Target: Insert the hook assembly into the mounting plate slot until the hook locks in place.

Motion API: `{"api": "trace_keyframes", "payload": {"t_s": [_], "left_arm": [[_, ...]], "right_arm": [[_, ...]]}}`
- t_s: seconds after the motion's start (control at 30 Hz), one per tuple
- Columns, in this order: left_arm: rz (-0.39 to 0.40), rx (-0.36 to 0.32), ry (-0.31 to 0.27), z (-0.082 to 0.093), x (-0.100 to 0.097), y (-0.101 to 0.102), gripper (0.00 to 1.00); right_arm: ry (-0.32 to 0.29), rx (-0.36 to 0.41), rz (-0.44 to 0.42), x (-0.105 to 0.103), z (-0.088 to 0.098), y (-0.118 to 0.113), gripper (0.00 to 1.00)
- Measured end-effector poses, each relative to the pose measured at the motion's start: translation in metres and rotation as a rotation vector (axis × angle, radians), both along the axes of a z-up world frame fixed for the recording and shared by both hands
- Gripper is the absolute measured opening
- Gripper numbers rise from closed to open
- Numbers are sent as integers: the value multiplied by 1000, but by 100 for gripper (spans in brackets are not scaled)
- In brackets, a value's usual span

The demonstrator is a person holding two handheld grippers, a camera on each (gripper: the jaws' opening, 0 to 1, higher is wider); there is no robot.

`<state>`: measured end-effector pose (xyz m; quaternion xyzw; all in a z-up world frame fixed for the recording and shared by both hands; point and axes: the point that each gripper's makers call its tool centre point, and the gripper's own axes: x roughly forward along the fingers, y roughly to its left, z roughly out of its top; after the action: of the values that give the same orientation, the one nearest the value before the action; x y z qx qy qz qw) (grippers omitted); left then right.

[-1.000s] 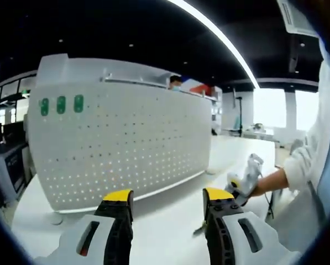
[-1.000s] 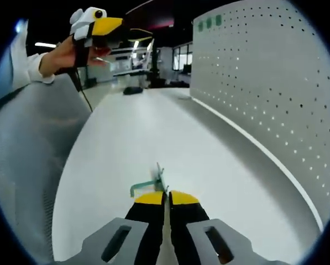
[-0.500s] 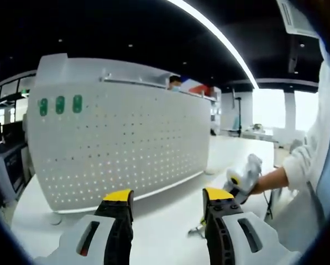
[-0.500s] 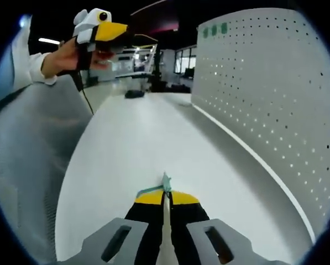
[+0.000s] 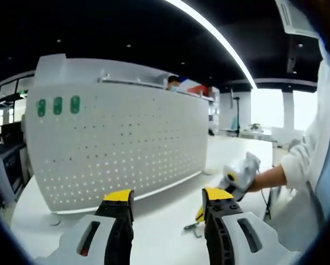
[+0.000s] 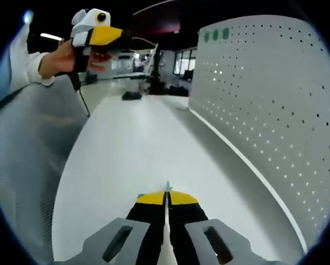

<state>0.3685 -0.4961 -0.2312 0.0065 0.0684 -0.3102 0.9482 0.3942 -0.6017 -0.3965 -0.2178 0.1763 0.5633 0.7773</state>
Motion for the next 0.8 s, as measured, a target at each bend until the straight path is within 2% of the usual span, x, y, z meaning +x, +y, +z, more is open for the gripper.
{"api": "trace_keyframes", "payload": {"t_s": [0.1, 0.27, 0.37, 0.8], "left_arm": [[-1, 0, -1, 0, 0, 0, 51], [-4, -2, -1, 0, 0, -1, 51], [-7, -2, -2, 0, 1, -2, 51], [-9, 3, 6, -2, -1, -4, 51]], "right_arm": [[36, 26, -29, 0, 0, -3, 5], [53, 46, -48, -6, -1, -9, 11], [58, 14, -61, -4, -14, -15, 10], [73, 20, -62, 3, -27, -4, 5]]}}
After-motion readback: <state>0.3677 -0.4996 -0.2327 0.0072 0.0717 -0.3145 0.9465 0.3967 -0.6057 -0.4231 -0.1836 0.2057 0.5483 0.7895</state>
